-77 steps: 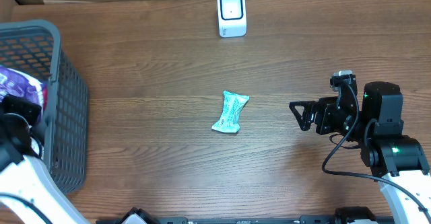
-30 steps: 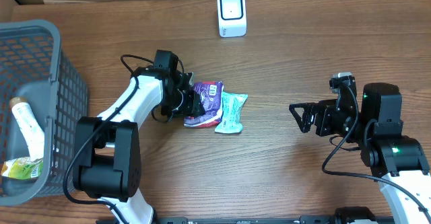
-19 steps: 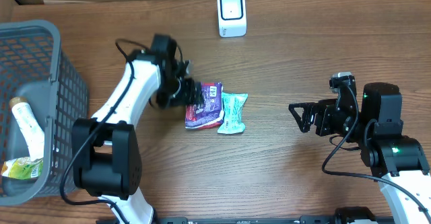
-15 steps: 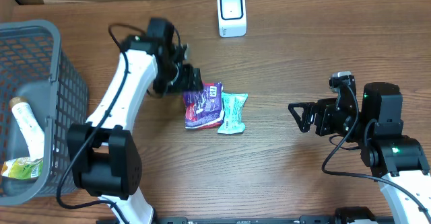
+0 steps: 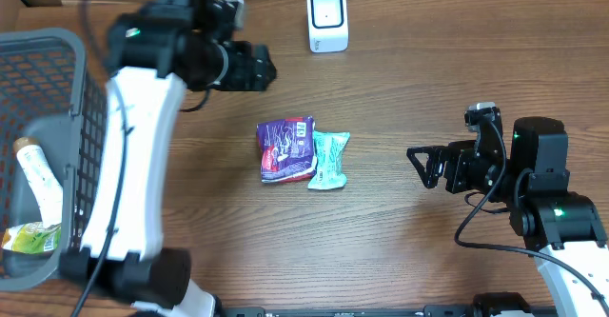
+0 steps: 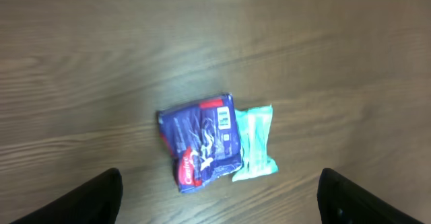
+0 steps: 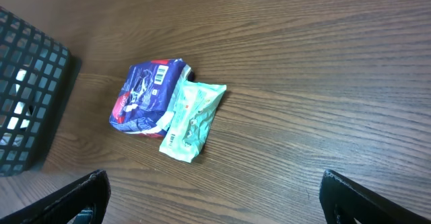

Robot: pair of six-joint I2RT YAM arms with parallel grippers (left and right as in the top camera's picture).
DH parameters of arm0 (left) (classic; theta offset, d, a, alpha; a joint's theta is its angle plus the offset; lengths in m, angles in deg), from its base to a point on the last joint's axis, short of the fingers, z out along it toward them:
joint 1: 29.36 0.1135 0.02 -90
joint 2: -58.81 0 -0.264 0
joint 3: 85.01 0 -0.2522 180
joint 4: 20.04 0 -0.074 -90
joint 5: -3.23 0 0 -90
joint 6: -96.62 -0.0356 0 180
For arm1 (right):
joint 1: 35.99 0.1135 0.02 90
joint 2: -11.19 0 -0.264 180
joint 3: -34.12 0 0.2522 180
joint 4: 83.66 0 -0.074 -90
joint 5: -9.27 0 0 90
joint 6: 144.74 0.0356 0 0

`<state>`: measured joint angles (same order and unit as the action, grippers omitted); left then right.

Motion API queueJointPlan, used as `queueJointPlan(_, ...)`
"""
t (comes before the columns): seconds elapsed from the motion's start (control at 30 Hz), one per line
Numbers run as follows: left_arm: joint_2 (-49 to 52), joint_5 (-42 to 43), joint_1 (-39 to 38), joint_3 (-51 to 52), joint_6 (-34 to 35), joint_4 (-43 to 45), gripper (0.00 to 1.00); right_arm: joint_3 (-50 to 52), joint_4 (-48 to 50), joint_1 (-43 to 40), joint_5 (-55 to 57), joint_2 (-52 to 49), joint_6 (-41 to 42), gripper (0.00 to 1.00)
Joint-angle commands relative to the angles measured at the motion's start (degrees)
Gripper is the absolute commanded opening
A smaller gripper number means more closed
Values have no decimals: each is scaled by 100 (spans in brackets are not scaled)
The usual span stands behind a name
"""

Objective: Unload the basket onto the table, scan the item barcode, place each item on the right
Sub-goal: 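Lift the purple pack out and place it left of the wipes, then reach the left gripper into the basket and grasp the white tube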

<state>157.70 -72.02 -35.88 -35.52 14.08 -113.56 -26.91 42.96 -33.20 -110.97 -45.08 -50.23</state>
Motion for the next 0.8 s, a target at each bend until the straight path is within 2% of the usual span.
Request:
queueJointPlan(0.0, -507, -37, 385, -177, 256, -173, 83, -195, 50, 42, -74, 20, 13, 100)
queueJointPlan(0.17, -970, -157, 1259, -177, 535, -688, 82, -195, 127, 42, -74, 20, 11, 100)
queueJointPlan(0.3, -1303, -166, 2288, -177, 570, -918, 82, -195, 153, 42, -74, 22, 11, 100)
queueJointPlan(0.53, -1456, -181, 4135, -149, 584, -946, 93, -195, 164, 42, -74, 22, 11, 100)
queueJointPlan(0.63, -1390, -179, 4754, -52, 538, -883, 93, -195, 138, 42, -72, 20, 11, 100)
queueJointPlan(0.77, -1198, -229, 5213, 120, 542, -750, 91, -195, 149, 42, -72, 20, 11, 100)
